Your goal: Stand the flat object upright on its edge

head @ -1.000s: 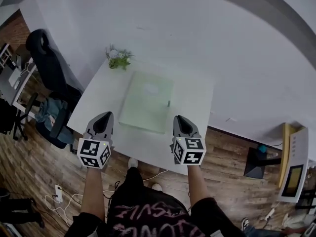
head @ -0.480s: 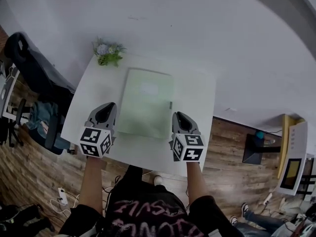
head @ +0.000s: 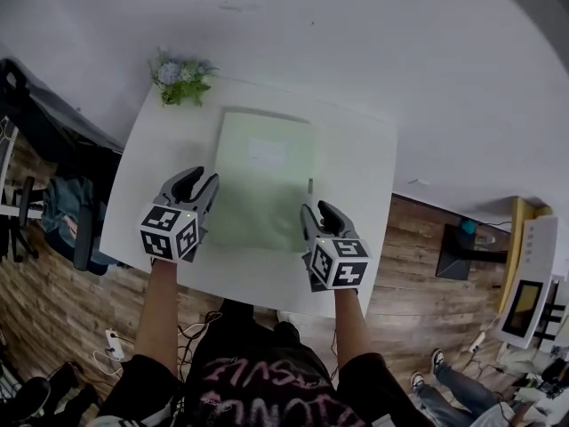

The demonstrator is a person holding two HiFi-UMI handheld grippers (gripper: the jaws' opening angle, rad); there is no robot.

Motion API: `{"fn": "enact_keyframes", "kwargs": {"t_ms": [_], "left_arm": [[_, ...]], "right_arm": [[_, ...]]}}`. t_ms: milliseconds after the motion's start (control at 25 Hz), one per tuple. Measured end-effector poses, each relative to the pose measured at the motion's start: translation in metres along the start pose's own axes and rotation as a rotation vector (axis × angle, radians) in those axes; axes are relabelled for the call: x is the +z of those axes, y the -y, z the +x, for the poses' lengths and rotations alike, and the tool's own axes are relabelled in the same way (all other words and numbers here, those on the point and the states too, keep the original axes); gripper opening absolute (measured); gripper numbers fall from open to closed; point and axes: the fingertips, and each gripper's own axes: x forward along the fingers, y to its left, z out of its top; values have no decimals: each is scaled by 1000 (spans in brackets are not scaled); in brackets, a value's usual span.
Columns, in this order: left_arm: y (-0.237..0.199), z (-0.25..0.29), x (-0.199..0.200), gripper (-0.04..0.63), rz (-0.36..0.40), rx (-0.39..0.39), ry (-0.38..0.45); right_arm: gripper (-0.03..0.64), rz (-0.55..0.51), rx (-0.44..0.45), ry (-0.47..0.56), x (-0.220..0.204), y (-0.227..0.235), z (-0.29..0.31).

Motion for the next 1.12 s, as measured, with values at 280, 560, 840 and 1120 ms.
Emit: {"fn": "enact_keyframes", "kwargs": {"t_ms": [280, 560, 840, 1120], "left_arm": [[-11, 30, -15, 220, -34, -42, -68], [-17, 57, -38, 285, -102, -85, -150], [-17, 74, -51, 293, -141, -129, -195], [-16, 81, -58, 295, -166, -170, -242]], "right_arm": [[213, 61, 47, -79, -20, -1, 21], [241, 96, 56, -145, -32, 6, 34], [245, 142, 83, -197, -37, 9, 43], [245, 193, 108, -269, -42, 8, 48]]}}
